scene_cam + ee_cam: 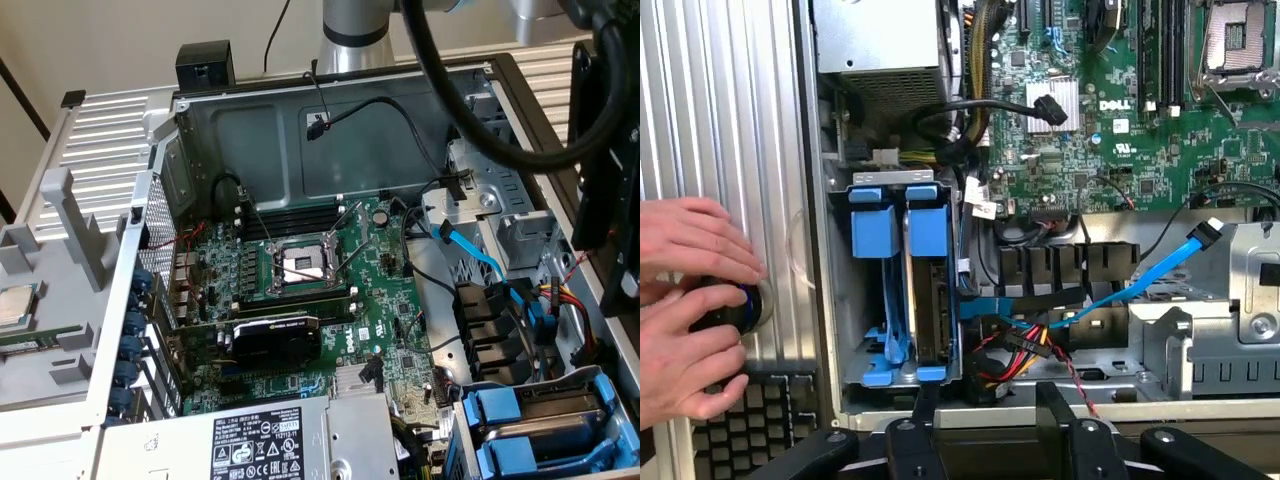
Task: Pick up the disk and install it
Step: 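Insert the first disk wire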
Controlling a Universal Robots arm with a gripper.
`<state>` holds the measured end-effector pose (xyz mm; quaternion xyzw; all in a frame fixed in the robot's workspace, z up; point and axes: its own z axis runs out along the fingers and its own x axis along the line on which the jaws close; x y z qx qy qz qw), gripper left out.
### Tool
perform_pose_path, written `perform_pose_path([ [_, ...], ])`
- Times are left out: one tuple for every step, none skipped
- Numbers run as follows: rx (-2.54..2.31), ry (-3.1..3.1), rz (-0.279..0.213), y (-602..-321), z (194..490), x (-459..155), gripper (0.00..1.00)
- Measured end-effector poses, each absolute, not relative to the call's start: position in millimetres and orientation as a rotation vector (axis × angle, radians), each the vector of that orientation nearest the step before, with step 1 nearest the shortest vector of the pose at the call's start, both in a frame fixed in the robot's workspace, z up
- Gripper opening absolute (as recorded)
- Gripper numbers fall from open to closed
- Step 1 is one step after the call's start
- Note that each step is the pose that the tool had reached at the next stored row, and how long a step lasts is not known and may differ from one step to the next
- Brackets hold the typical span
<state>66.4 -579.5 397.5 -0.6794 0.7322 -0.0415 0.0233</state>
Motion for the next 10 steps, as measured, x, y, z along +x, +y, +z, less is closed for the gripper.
perform_pose_path([
  [-2.088, 2.282, -0.129, -579.5, 396.2, 66.4, 0.53],
  [-2.074, 2.294, -0.13, -579.5, 395.1, 66.4, 0.53],
  [-2.061, 2.306, -0.131, -579.5, 393.6, 66.4, 0.59],
  [-2.052, 2.315, -0.131, -579.2, 391.8, 66.2, 0.59],
  [-2.046, 2.32, -0.131, -578.7, 390.0, 65.9, 0.59],
  [-2.043, 2.323, -0.131, -577.8, 388.2, 65.5, 0.59],
  [-2.042, 2.324, -0.131, -576.4, 386.2, 64.8, 0.59],
  [-2.041, 2.325, -0.131, -574.2, 384.4, 64.3, 0.59],
  [-2.041, 2.325, -0.131, -572.1, 382.7, 63.9, 0.59],
  [-2.041, 2.325, -0.131, -569.8, 380.9, 63.5, 0.59],
])
